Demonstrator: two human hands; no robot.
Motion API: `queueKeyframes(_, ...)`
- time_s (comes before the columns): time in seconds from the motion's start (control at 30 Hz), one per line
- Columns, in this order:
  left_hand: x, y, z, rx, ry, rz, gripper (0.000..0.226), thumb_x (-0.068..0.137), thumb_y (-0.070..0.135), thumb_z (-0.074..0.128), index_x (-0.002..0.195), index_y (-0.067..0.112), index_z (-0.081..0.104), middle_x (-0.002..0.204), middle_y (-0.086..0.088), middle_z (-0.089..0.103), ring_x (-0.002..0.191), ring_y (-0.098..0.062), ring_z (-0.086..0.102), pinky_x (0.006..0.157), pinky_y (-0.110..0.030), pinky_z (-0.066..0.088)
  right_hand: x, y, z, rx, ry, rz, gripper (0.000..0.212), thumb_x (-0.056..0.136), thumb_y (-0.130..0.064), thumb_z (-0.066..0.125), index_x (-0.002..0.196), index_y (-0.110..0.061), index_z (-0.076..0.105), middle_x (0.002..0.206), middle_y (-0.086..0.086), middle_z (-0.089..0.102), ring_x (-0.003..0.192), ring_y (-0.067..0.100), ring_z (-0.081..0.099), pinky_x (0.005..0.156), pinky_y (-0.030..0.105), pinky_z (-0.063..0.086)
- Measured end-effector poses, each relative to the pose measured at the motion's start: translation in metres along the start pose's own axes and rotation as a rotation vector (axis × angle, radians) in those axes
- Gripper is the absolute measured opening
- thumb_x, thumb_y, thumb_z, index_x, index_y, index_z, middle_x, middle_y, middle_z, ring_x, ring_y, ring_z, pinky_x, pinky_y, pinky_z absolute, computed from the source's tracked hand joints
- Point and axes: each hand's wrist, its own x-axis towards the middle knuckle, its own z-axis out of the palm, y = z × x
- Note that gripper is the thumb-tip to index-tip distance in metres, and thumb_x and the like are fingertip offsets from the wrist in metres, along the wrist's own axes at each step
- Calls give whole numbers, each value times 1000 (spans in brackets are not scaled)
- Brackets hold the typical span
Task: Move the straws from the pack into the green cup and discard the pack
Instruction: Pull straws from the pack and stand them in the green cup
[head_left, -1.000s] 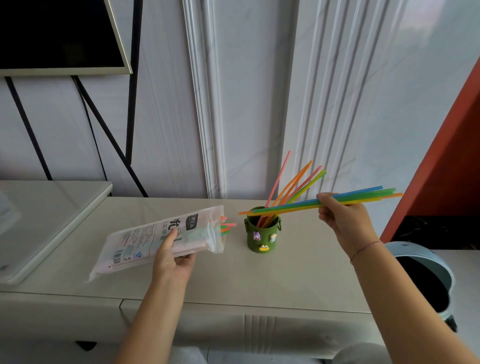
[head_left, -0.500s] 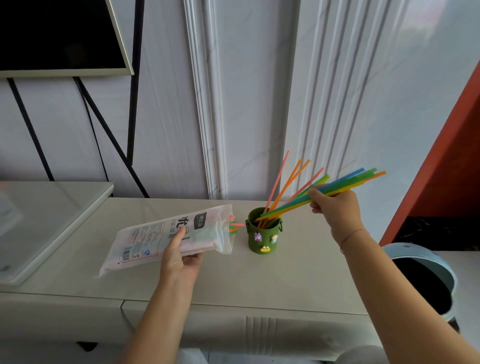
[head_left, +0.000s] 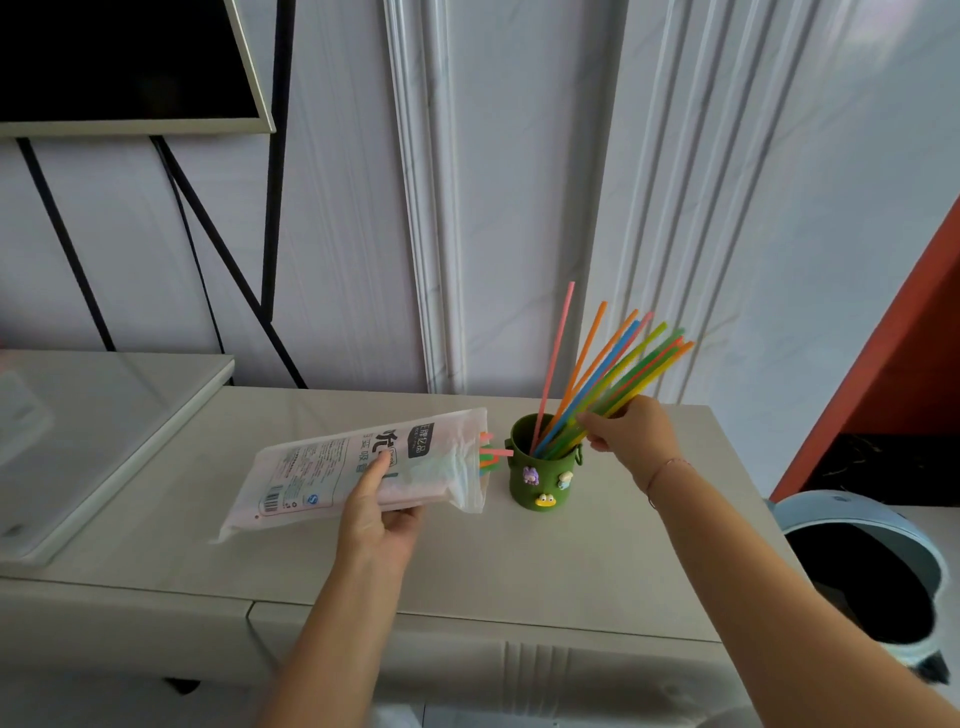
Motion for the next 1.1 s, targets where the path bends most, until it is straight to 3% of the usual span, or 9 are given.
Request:
queueKeyframes(0.13, 1, -2, 1, -4, 1, -18, 24, 79, 5, 71, 98, 17, 63, 92, -2, 70, 85, -18, 69, 78, -37, 57, 2, 9, 12, 49, -31, 1, 10, 82, -7, 66, 89, 0, 65, 76, 11, 68, 60, 16, 62, 59, 22, 51)
queueKeyframes(0.23, 1, -4, 1, -16, 0, -23, 27, 79, 4, 70, 101, 17, 62, 94, -2, 70, 87, -19, 68, 81, -38, 55, 4, 13, 17, 120, -17, -6, 11, 83, -5, 66, 93, 1, 65, 79, 13, 68, 66, 23, 64, 73, 37, 58)
queueKeyframes(0.4, 0, -7, 0, -12, 2, -21, 30, 79, 4, 71, 104, 17, 61, 95, -3, 70, 88, -19, 68, 80, -38, 55, 4, 17, 17, 93, -31, 21, 16, 82, -16, 69, 93, -5, 67, 88, 16, 71, 80, 27, 66, 82, 42, 56)
queueKeyframes(0.47, -2, -8, 0, 4, 6, -16, 29, 79, 4, 71, 103, 17, 61, 93, -2, 70, 86, -18, 68, 77, -37, 56, 1, 18, 14, 101, -28, 60, 22, 82, -19, 70, 99, -6, 65, 89, 15, 70, 76, 22, 65, 80, 39, 57)
queueKeyframes(0.6, -5, -9, 1, 38, 1, 5, 27, 78, 4, 71, 100, 18, 61, 92, -2, 71, 86, -18, 68, 74, -37, 56, -20, 17, 7, 217, -11, 138, 22, 86, -22, 65, 97, -3, 62, 77, 9, 63, 61, 16, 58, 58, 26, 51)
queueKeyframes(0.73, -12, -11, 5, 56, -19, 23, 31, 78, 5, 72, 103, 19, 61, 91, 0, 72, 83, -17, 70, 67, -35, 58, -53, 4, 16, 308, -237, 93, 18, 88, -28, 62, 88, -9, 64, 77, 7, 62, 55, 12, 57, 50, 24, 48)
queueKeyframes(0.87, -18, -13, 9, 63, -41, 41, 30, 79, 4, 70, 103, 20, 60, 91, 0, 71, 82, -17, 69, 61, -33, 57, -72, -6, 28, 397, -414, 37, 18, 85, -20, 67, 95, -6, 66, 76, 3, 66, 57, 9, 62, 54, 22, 53)
queueKeyframes(0.97, -22, -13, 10, 52, -47, 42, 30, 79, 3, 70, 102, 19, 60, 93, -1, 70, 86, -19, 68, 68, -36, 56, -75, -8, 30, 468, -387, 37, 13, 84, -7, 67, 94, 1, 66, 78, 11, 65, 62, 15, 63, 64, 27, 58)
queueKeyframes(1.1, -26, -12, 12, 33, -62, 35, 30, 79, 1, 69, 102, 18, 61, 95, -3, 70, 89, -20, 67, 74, -40, 55, -77, -10, 32, 548, -347, 49, 8, 83, 2, 65, 91, 2, 68, 77, 13, 66, 60, 14, 65, 62, 24, 58)
